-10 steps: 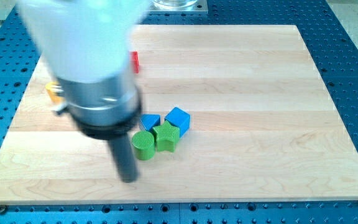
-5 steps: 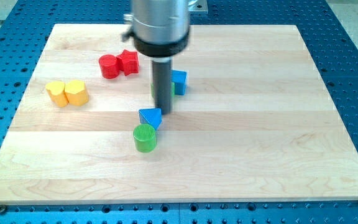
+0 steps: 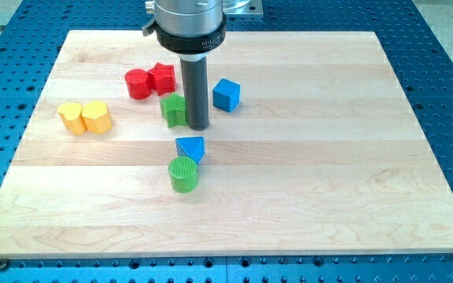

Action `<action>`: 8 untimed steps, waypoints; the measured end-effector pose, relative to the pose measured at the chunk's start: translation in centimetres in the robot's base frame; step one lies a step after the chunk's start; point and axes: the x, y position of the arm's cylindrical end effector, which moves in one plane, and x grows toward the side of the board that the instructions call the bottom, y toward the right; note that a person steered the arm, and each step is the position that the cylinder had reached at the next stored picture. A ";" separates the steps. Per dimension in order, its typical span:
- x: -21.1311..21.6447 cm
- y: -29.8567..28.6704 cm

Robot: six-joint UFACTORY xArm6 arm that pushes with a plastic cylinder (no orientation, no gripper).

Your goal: Group up the green blocks with the red blocks

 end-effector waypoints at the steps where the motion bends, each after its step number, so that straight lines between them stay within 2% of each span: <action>1: 1.0 -0.9; 2: -0.9 -3.2; 4: 1.6 -5.6; 5: -2.8 -6.0; 6: -2.5 -5.4; 7: 4.6 -6.6; 8: 13.7 -4.7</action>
